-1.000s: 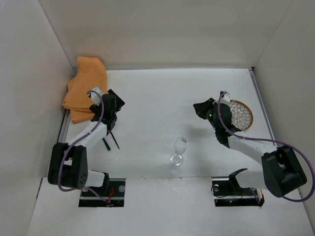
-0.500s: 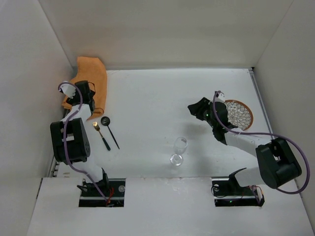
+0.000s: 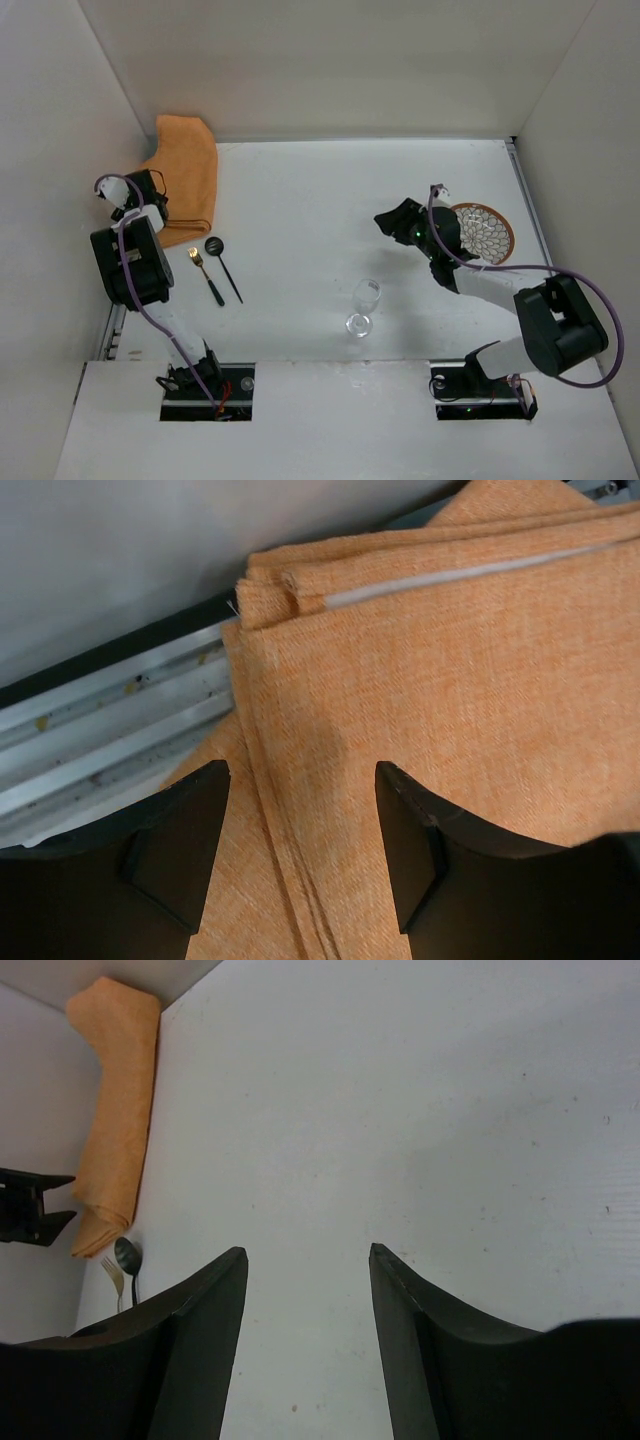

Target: Set the dinner table for one person

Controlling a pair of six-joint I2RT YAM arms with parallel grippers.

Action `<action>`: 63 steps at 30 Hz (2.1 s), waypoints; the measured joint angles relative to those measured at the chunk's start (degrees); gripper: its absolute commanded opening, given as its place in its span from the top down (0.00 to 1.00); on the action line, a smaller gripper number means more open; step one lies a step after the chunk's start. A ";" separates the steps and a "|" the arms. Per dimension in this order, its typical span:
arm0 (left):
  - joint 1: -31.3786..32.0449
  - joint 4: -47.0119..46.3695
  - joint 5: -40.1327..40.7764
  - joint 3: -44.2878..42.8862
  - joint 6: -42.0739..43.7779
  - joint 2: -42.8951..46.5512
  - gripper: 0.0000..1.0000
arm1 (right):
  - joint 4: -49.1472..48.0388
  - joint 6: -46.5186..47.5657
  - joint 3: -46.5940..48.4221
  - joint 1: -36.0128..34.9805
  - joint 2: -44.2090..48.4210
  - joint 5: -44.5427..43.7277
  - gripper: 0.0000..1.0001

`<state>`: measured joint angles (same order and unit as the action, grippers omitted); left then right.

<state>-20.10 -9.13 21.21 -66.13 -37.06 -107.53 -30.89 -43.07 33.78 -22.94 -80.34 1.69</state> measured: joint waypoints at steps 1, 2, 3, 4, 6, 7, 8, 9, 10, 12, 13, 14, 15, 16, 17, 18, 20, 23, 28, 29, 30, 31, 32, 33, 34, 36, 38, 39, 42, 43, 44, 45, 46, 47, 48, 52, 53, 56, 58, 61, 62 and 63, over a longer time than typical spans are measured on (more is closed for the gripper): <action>-0.42 -0.02 -0.13 -0.28 0.17 -0.48 0.42 | 0.00 0.02 0.00 0.00 -0.28 0.26 0.42; -0.76 -0.07 -0.22 -0.44 0.35 -0.83 0.41 | 0.00 0.00 0.00 0.00 -0.44 0.39 0.42; -1.09 -0.07 -0.33 -0.52 0.48 -1.16 0.41 | 0.00 0.00 0.00 0.00 -0.57 0.59 0.42; -1.49 -0.09 -0.59 -0.59 0.61 -1.44 0.41 | -0.02 0.00 0.00 0.00 -0.63 0.76 0.42; -2.25 -0.50 -1.27 -0.83 0.68 -2.23 0.40 | -0.02 0.04 0.00 0.00 -0.66 1.18 0.42; -2.69 -0.79 -1.62 -1.03 0.66 -2.82 0.40 | -0.04 0.04 0.00 0.00 -0.66 1.40 0.42; -3.13 -1.42 -2.10 -1.20 0.66 -3.45 0.40 | -0.04 0.07 0.00 0.00 -0.66 1.64 0.42; -3.50 -1.99 -2.54 -1.31 0.63 -4.17 0.40 | -0.04 0.17 0.02 -0.02 -0.66 1.88 0.42; -3.89 -2.64 -3.02 -1.36 0.57 -4.92 0.40 | -0.04 0.22 0.02 -0.02 -0.66 2.03 0.42; -4.48 -3.72 -3.96 -1.38 0.15 -6.25 0.40 | -0.13 0.24 0.04 -0.02 -0.66 2.36 0.42; -4.63 -4.22 -4.33 -1.38 -0.09 -6.88 0.41 | -0.20 0.26 0.04 -0.02 -0.66 2.54 0.42; -4.76 -4.92 -4.68 -1.40 -0.46 -7.41 0.43 | -0.35 0.26 0.04 -0.02 -0.66 2.80 0.42; -4.79 -5.70 -4.90 -1.42 -0.76 -7.74 0.48 | -0.48 0.26 0.04 -0.02 -0.68 2.99 0.42; -4.79 -6.32 -5.16 -1.49 -1.01 -7.91 0.52 | -0.68 0.24 0.04 -0.04 -0.70 3.23 0.43; -4.79 -6.82 -5.33 -1.64 -1.05 -8.13 0.57 | -0.85 0.22 0.07 -0.07 -0.76 3.41 0.44; -4.76 -7.28 -5.44 -1.99 -1.16 -8.46 0.62 | -0.90 0.17 0.15 -0.15 -0.85 3.76 0.44; -4.44 -8.13 -5.51 -2.91 -1.25 -9.27 0.70 | -1.20 0.13 0.37 -0.52 -1.16 4.72 0.44; -4.00 -8.66 -5.07 -4.00 -1.07 -9.92 0.79 | -2.27 -0.11 0.68 -1.68 -1.64 6.47 0.44; -3.48 -8.50 -4.02 -4.57 -0.13 -9.94 0.69 | -4.44 -0.83 1.05 -2.29 -2.71 9.31 0.45; -3.43 -8.22 -4.02 -4.94 0.39 -9.97 0.62 | -4.70 -1.14 1.07 -2.29 -3.04 9.77 0.45; -3.37 -8.15 -4.00 -5.27 0.98 -9.99 0.55 | -4.85 -1.46 1.07 -2.29 -3.34 10.25 0.45; -3.23 -8.24 -3.96 -5.60 1.38 -9.99 0.49 | -5.05 -1.73 1.07 -2.27 -3.63 10.60 0.45; -3.10 -8.46 -3.87 -5.90 1.64 -10.01 0.46 | -5.25 -1.95 1.07 -2.25 -3.85 10.95 0.45; -2.89 -8.70 -3.80 -6.16 1.81 -10.19 0.43 | -5.51 -2.19 1.07 -2.25 -4.00 11.23 0.45; -2.78 -8.85 -3.74 -6.40 1.99 -10.43 0.43 | -5.73 -2.29 1.07 -2.21 -4.04 11.54 0.45; -2.62 -9.20 -3.48 -6.82 2.27 -11.39 0.43 | -6.08 -2.64 1.07 -2.16 -4.04 12.07 0.45; -2.49 -9.42 -3.10 -6.88 2.45 -12.50 0.47 | -6.43 -2.84 1.07 -2.14 -4.04 12.37 0.45; -2.49 -9.79 -3.02 -6.88 2.45 -13.07 0.49 | -6.64 -2.95 1.07 -2.16 -4.07 12.48 0.45; -2.49 -10.86 -2.86 -7.54 2.78 -13.66 0.57 | -7.15 -3.13 1.09 -2.16 -4.39 12.90 0.45; -2.49 -10.86 -2.78 -7.93 2.91 -13.90 0.63 | -7.30 -3.17 1.22 -2.16 -4.85 13.00 0.45; -2.51 -11.06 -2.71 -8.28 3.04 -14.19 0.68 | -7.30 -3.26 1.44 -2.16 -5.46 13.18 0.45; -2.54 -11.28 -2.58 -8.59 3.19 -14.49 0.73 | -7.30 -3.28 1.70 -2.16 -6.29 13.38 0.45; -2.54 -11.50 -2.47 -8.81 3.28 -14.67 0.80 | -7.30 -3.30 1.95 -2.16 -7.08 13.46 0.45; -2.54 -11.63 -2.43 -8.87 3.23 -14.71 0.86 | -7.28 -3.30 2.19 -2.16 -7.87 13.62 0.45; -2.49 -11.82 -2.45 -8.90 3.37 -14.71 0.90 | -7.28 -3.32 2.43 -2.19 -8.70 13.79 0.45; -2.05 -12.28 -1.95 -8.92 4.24 -14.64 0.97 | -7.26 -3.52 2.91 -2.25 -10.60 14.25 0.45; -1.99 -12.28 -1.92 -8.92 4.37 -14.53 0.99 | -7.30 -3.69 2.93 -2.27 -10.71 14.38 0.45; -1.31 -12.24 -1.44 -8.83 4.92 -13.88 1.00 | -7.34 -3.98 2.95 -2.27 -10.84 14.84 0.45; -0.28 -12.39 -1.27 -8.39 5.09 -12.74 1.00 | -7.65 -4.39 2.95 -2.27 -10.84 14.91 0.45; 2.89 -13.73 -0.87 -7.80 5.14 -10.78 0.99 | -8.20 -4.74 2.89 -2.25 -10.38 14.88 0.45; 4.48 -14.67 -0.85 -7.80 5.11 -10.32 0.99 | -8.31 -4.81 2.80 -2.21 -9.97 14.86 0.45; 6.25 -15.63 -0.90 -7.82 5.11 -10.01 0.99 | -8.44 -4.87 2.73 -2.03 -9.38 14.88 0.45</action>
<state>-13.85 -24.75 20.32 -73.95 -31.94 -117.54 -39.33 -47.94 36.51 -24.97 -89.71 16.58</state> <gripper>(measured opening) 0.131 0.547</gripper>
